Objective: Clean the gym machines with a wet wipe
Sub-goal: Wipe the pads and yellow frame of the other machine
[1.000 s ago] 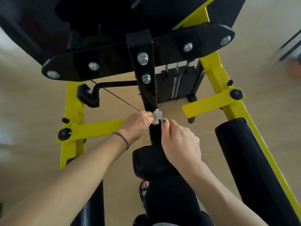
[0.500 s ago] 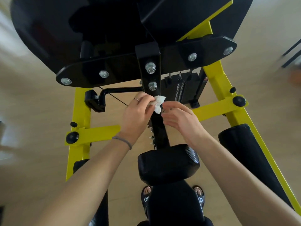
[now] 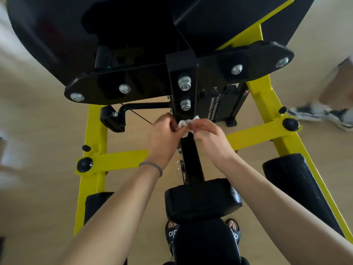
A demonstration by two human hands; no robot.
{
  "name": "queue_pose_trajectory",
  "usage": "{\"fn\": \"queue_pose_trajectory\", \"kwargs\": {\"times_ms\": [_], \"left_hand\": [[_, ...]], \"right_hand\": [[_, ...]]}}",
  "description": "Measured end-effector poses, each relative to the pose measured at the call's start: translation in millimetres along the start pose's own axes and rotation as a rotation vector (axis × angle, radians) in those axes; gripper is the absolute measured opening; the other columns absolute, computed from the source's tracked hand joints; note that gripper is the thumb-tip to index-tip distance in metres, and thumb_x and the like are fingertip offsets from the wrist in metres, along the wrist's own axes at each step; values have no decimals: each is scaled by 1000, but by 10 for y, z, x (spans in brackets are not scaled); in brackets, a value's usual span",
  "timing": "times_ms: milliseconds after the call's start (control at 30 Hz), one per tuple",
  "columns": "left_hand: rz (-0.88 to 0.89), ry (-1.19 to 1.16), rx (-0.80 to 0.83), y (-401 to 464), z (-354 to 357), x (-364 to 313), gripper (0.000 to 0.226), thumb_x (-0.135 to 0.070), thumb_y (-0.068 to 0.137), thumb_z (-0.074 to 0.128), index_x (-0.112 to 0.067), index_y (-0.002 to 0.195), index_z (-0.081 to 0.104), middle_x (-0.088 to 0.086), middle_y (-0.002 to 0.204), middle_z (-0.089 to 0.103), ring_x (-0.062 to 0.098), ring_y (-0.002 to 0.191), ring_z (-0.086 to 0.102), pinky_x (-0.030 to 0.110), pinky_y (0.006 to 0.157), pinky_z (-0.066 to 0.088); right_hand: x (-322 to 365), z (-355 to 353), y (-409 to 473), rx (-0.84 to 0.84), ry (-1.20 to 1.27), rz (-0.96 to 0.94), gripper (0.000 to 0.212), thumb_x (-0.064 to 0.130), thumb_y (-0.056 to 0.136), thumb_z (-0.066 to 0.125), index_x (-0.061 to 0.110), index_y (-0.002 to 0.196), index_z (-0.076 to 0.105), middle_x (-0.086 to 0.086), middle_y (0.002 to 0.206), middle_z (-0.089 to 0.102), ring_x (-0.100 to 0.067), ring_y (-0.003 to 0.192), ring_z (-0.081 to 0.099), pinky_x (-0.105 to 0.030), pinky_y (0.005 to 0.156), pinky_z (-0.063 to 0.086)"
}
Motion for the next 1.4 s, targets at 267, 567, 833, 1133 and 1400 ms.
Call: {"fn": "queue_pose_trajectory", "kwargs": {"times_ms": [267, 567, 833, 1133, 1400], "left_hand": [[-109, 44, 274, 43, 300, 237, 25, -40, 74, 79, -18, 75, 67, -3, 68, 67, 13, 62, 63, 26, 51, 46], [76, -22, -90, 9, -215, -191, 41, -32, 79, 81, -13, 68, 47, 0, 66, 48, 15, 56, 45, 23, 52, 32], [342, -78, -195, -14, -611, -488, 20, -11, 84, 77, -5, 80, 58, 2, 89, 53, 17, 72, 60, 31, 66, 53], [366, -206, -421, -48, -883, -849, 10, -4, 86, 70, -4, 82, 61, 4, 94, 55, 14, 77, 58, 22, 67, 51], [162, -275, -372, -122, -599, -948, 23, -10, 84, 75, -5, 74, 55, 4, 96, 50, 12, 73, 52, 18, 61, 44]], "right_hand": [[-298, 57, 246, 59, -127, 384, 40, 7, 65, 56, 7, 102, 72, -19, 115, 68, -33, 116, 61, -50, 106, 47], [158, 15, -166, 30, 110, 92, 60, -5, 69, 52, 21, 120, 69, 0, 126, 69, -12, 126, 58, -33, 108, 45], [436, 70, -432, 16, 162, -111, 66, -19, 78, 46, 19, 130, 62, 3, 130, 66, -6, 128, 56, -27, 110, 45], [698, -7, -507, -9, 162, -300, 59, -6, 75, 51, 18, 128, 64, 5, 129, 66, -9, 128, 57, -39, 112, 45], [754, 78, -596, -8, 203, -399, 58, -16, 81, 51, 21, 124, 62, 11, 119, 69, -3, 119, 60, -24, 101, 48]]}}
Point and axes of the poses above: each hand's wrist, its own y-axis towards the middle knuckle, its own z-axis out of the palm, x = y × z, the point moved 3 cm from there along y, towards the middle knuckle
